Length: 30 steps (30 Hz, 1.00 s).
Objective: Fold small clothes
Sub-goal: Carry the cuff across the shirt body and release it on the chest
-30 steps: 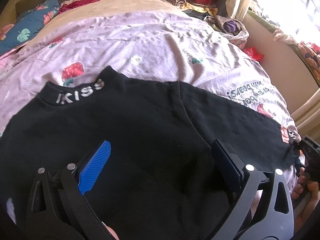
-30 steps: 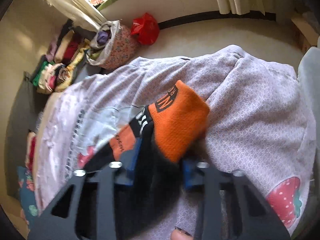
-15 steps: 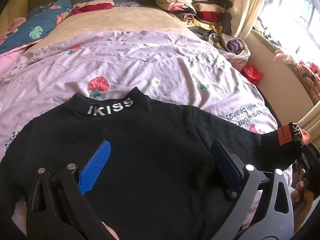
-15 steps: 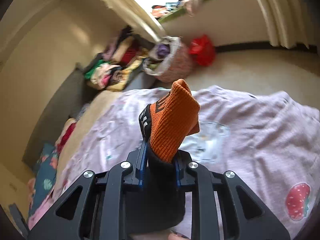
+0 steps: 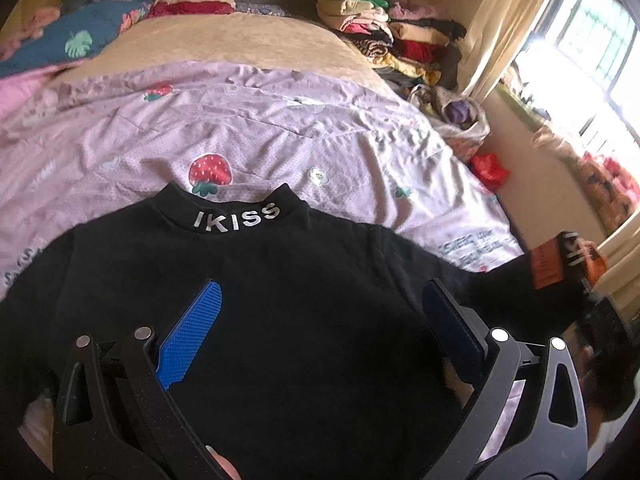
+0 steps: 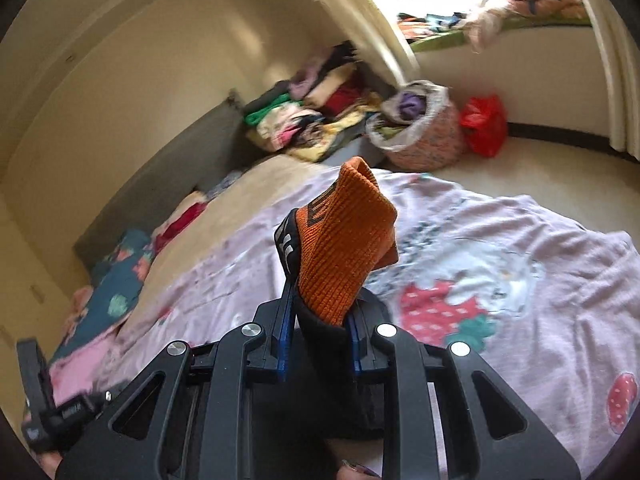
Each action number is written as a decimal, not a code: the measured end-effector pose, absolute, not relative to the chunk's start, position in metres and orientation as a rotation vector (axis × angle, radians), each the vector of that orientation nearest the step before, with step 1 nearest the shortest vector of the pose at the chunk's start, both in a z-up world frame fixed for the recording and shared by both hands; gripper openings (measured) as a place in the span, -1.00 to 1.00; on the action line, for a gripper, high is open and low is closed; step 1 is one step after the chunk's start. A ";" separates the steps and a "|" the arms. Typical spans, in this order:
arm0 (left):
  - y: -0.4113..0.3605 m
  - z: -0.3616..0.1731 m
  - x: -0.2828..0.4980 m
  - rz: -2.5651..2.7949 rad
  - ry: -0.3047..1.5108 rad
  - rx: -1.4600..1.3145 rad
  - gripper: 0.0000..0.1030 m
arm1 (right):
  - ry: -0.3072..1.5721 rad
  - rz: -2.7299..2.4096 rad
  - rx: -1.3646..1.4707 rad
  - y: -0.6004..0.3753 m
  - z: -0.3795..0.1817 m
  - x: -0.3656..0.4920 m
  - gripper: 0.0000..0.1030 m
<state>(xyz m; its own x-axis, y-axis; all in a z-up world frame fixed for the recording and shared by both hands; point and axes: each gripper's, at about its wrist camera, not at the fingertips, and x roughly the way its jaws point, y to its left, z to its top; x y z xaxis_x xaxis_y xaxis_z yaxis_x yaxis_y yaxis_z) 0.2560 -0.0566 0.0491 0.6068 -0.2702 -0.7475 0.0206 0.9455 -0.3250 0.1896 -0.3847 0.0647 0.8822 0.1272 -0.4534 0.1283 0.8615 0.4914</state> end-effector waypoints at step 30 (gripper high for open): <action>0.063 0.075 0.224 -0.200 0.828 -0.514 0.83 | 0.535 0.300 0.187 -0.183 0.105 0.189 -0.61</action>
<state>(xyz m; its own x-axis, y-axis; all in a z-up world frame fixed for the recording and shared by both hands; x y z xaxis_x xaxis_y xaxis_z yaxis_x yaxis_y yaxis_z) 0.2237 0.0625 0.0753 0.6665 -0.3641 -0.6505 -0.0275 0.8600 -0.5095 0.1894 -0.1833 0.1046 0.8184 0.3283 -0.4716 -0.2315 0.9395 0.2523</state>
